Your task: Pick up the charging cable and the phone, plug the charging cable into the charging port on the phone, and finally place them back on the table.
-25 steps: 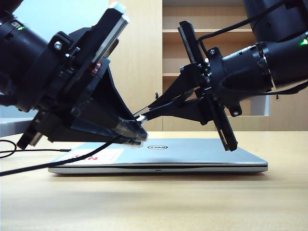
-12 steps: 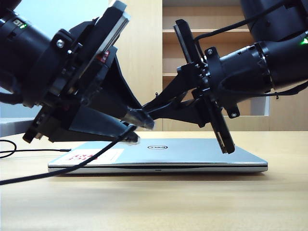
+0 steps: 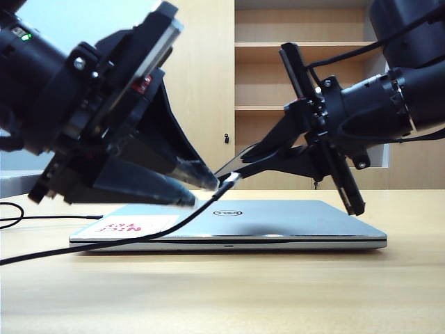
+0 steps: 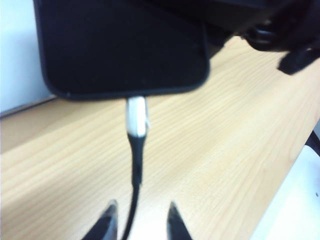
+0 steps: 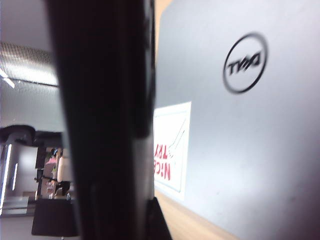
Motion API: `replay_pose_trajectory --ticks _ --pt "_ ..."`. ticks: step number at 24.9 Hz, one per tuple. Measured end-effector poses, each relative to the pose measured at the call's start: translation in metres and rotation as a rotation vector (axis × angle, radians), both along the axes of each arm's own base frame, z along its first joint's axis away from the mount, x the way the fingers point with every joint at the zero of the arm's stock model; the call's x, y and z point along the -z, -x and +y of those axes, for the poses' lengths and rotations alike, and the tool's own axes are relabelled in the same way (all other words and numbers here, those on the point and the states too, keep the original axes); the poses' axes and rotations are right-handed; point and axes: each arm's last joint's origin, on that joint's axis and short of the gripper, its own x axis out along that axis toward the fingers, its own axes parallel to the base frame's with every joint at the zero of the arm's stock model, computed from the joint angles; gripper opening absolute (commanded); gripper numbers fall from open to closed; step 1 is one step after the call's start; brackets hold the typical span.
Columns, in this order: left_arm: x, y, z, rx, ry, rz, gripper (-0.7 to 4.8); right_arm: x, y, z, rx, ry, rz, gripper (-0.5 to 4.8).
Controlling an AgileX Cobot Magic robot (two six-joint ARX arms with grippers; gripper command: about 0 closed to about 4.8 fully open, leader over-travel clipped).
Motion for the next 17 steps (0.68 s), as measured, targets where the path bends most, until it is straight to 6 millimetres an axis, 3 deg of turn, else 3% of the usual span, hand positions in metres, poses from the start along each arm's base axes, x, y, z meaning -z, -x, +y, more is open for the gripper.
replay_pose_trajectory --ticks 2,10,12,17 --pt "-0.003 0.000 0.000 0.014 -0.010 -0.024 -0.08 0.000 -0.002 -0.003 0.010 0.001 -0.001 -0.06" --pt "-0.033 -0.006 -0.003 0.054 -0.021 -0.144 -0.06 -0.006 -0.005 -0.016 0.017 0.060 -0.015 -0.06" --pt "-0.040 -0.012 -0.001 0.031 -0.015 -0.163 -0.06 -0.013 -0.007 -0.026 0.031 0.117 -0.026 -0.06" --pt "-0.046 -0.026 0.019 -0.066 -0.036 -0.186 -0.06 -0.030 -0.015 -0.073 0.126 0.240 -0.005 -0.06"
